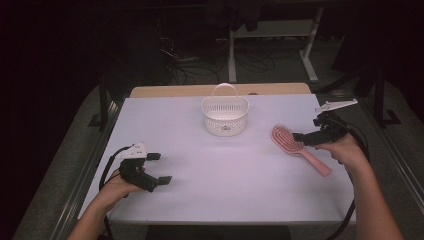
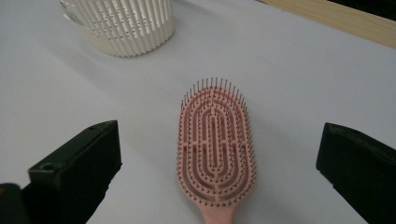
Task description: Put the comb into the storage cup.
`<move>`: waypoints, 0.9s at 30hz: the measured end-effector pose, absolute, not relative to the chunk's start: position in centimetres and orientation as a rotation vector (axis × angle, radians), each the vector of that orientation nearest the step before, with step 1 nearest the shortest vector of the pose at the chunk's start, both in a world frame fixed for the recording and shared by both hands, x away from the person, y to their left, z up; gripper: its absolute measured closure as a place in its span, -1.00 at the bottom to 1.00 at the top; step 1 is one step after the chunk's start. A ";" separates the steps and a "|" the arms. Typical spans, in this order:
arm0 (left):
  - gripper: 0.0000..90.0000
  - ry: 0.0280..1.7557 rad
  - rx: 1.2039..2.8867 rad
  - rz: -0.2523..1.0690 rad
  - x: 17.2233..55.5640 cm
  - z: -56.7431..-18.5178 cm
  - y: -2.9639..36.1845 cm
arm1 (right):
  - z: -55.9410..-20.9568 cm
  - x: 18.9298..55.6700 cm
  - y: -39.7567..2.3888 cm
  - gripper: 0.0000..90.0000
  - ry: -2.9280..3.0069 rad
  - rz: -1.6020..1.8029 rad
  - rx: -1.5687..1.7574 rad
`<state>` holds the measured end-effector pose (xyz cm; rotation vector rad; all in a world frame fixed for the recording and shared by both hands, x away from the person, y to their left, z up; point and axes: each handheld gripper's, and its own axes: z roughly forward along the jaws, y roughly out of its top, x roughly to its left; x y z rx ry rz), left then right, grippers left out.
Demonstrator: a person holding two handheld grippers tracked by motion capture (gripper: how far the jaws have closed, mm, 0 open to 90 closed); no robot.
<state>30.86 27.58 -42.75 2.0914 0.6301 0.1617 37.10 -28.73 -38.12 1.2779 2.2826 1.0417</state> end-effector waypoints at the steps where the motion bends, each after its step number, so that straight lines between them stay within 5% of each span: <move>1: -1.00 0.630 2.091 0.162 30.9 -42.7 27.6 | -38.2 37.2 -28.8 -1.00 2.286 1.043 1.282; 27: -1.00 0.642 2.082 0.172 30.9 -42.7 27.7 | -38.8 38.2 -29.0 -1.00 2.443 0.809 1.281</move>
